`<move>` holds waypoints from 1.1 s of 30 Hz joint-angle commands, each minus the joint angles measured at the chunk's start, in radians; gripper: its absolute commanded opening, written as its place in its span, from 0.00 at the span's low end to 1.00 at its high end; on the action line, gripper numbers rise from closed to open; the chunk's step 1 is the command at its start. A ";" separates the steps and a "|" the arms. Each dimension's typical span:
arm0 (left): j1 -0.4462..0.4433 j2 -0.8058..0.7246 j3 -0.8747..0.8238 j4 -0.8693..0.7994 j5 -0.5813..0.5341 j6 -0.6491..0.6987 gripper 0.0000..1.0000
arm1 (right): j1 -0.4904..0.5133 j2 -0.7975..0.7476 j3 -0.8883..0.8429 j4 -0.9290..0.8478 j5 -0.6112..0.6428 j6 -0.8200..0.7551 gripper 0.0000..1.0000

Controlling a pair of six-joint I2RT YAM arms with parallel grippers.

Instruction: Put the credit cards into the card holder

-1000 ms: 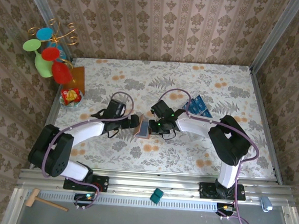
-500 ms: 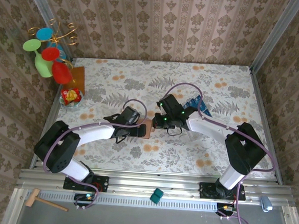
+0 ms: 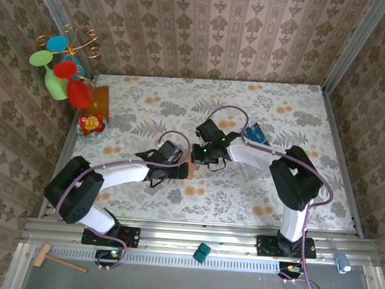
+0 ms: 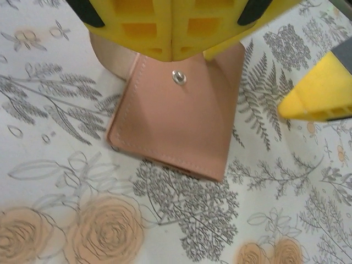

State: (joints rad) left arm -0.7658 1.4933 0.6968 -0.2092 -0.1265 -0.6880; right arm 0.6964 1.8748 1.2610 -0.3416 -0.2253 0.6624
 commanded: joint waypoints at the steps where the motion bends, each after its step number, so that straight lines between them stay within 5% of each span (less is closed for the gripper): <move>1: -0.007 -0.008 -0.030 -0.008 -0.006 -0.041 1.00 | -0.005 0.042 0.060 -0.048 -0.008 0.010 0.00; 13: 0.010 -0.041 0.022 -0.063 0.004 0.002 1.00 | -0.012 0.175 0.143 -0.076 0.002 -0.001 0.00; 21: 0.170 -0.134 0.114 -0.191 0.070 0.130 1.00 | -0.019 0.181 0.141 -0.077 -0.035 -0.027 0.00; 26: 0.266 -0.063 0.206 -0.221 0.154 0.243 1.00 | -0.019 0.182 0.125 -0.055 -0.050 -0.018 0.00; 33: 0.278 0.042 0.256 -0.169 0.228 0.298 1.00 | -0.019 0.193 0.138 -0.065 -0.057 -0.020 0.00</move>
State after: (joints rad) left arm -0.4892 1.5059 0.9318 -0.3710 0.0448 -0.4469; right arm 0.6830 2.0396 1.3849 -0.3775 -0.2653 0.6540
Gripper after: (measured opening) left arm 0.999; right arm 0.066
